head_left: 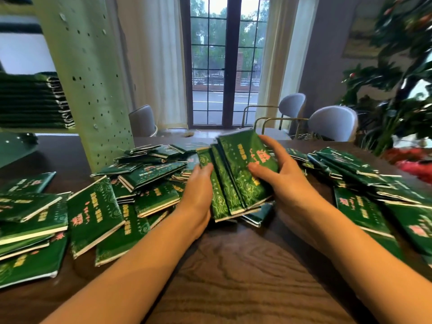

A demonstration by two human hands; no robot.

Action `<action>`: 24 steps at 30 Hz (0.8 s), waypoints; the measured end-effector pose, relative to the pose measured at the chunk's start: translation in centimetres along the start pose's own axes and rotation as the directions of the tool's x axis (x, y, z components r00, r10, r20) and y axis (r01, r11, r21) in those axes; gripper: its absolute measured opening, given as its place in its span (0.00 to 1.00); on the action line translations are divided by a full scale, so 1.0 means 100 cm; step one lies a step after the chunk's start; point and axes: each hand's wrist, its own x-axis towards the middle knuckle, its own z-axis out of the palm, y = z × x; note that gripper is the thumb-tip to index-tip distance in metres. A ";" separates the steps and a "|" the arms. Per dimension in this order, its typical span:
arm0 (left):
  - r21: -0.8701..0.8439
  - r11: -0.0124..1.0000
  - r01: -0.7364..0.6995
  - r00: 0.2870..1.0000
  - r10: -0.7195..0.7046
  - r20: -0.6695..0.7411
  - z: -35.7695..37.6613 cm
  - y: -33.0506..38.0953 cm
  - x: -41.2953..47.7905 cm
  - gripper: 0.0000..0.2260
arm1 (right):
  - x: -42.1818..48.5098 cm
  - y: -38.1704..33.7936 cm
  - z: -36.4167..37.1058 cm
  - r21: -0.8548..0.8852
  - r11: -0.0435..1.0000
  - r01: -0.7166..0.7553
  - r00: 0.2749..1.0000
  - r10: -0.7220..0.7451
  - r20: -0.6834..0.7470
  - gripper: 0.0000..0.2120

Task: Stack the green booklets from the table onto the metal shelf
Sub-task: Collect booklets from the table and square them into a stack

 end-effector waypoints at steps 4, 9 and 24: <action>-0.030 0.999 -0.032 0.996 0.029 -0.084 0.002 -0.005 -0.002 0.17 | -0.005 0.012 0.010 -0.175 0.981 0.079 0.996 -0.071 0.046 0.24; -0.038 0.999 -0.027 1.000 0.027 -0.010 0.004 -0.005 -0.012 0.24 | -0.014 0.020 0.025 -0.359 0.913 0.192 0.981 -0.189 0.043 0.25; -0.243 0.934 0.263 0.965 -0.251 0.081 -0.018 0.032 -0.008 0.13 | 0.013 0.023 -0.022 -0.917 0.369 0.150 0.986 0.005 0.164 0.19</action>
